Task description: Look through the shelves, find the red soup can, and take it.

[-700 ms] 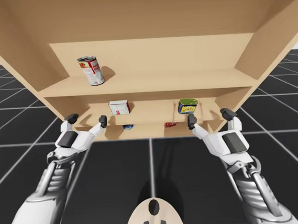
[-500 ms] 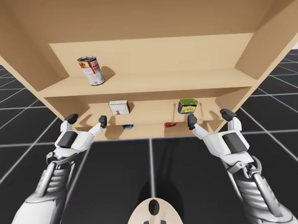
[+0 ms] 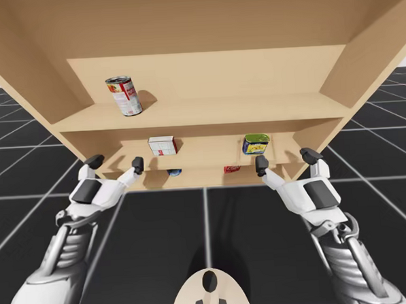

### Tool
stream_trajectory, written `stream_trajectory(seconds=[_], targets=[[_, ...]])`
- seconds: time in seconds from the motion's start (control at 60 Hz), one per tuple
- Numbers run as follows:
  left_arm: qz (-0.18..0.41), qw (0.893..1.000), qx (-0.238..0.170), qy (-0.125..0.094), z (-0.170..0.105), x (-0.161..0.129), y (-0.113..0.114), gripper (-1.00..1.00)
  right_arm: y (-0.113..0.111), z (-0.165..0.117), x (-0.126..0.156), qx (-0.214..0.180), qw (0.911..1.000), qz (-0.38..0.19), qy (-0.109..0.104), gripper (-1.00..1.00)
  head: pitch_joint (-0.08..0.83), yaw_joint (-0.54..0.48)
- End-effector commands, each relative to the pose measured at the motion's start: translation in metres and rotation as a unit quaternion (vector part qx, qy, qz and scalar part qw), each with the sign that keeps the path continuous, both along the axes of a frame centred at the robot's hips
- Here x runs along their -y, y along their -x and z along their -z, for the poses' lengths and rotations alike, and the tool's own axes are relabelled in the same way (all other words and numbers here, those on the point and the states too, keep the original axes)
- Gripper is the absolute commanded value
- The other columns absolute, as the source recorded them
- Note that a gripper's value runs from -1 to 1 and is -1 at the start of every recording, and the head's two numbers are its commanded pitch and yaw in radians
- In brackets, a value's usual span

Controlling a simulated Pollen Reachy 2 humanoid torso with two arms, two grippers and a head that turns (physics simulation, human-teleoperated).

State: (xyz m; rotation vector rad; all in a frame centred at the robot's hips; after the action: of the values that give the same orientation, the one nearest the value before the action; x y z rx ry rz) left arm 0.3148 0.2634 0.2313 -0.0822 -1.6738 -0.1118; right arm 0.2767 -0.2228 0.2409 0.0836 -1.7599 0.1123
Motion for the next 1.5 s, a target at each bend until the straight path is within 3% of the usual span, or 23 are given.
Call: stream_trajectory(seconds=[0.017, 0.117, 0.167, 0.25, 0.45, 0.65, 0.783, 1.183, 1.5], targets=[[0.006, 1.0, 0.002, 0.004, -0.009, 0.003, 0.01, -1.0, 0.001, 0.001, -0.003, -0.002, 0.9999, 0.0, -0.01, -1.0, 0.114, 0.3], [0.011, 1.0, -0.011, 0.018, -0.026, 0.008, 0.024, -1.0, 0.001, 0.001, -0.002, -0.003, 0.9999, 0.002, -0.01, -1.0, 0.118, 0.3], [-0.004, 0.999, -0.043, 0.001, -0.039, 0.013, 0.033, -1.0, 0.001, 0.001, -0.001, -0.003, 0.9999, 0.004, -0.012, -1.0, 0.123, 0.3], [0.0, 0.999, -0.051, -0.006, -0.063, 0.022, 0.049, -1.0, 0.0, 0.001, -0.001, -0.004, 0.9999, 0.006, -0.012, -1.0, 0.129, 0.3], [0.078, 0.995, -0.057, 0.005, -0.116, 0.041, 0.08, -1.0, 0.0, 0.002, 0.001, -0.003, 0.9999, 0.01, -0.013, -1.0, 0.132, 0.3], [0.08, 0.996, -0.035, 0.001, -0.154, 0.045, 0.081, -1.0, -0.002, 0.003, 0.003, -0.003, 0.9999, 0.011, -0.012, -1.0, 0.128, 0.31], [0.075, 0.997, -0.036, 0.003, -0.169, 0.048, 0.066, -1.0, -0.002, 0.003, 0.004, -0.003, 0.9998, 0.012, -0.013, -1.0, 0.127, 0.32], [0.013, 0.995, -0.098, 0.033, -0.17, 0.05, -0.032, -1.0, -0.003, 0.001, 0.008, -0.001, 0.9997, 0.015, -0.016, -1.0, 0.142, 0.32], [-0.036, 0.994, -0.104, 0.024, -0.163, 0.06, -0.07, -1.0, -0.003, 0.0, 0.01, 0.002, 0.9997, 0.017, -0.018, -1.0, 0.151, 0.31]])
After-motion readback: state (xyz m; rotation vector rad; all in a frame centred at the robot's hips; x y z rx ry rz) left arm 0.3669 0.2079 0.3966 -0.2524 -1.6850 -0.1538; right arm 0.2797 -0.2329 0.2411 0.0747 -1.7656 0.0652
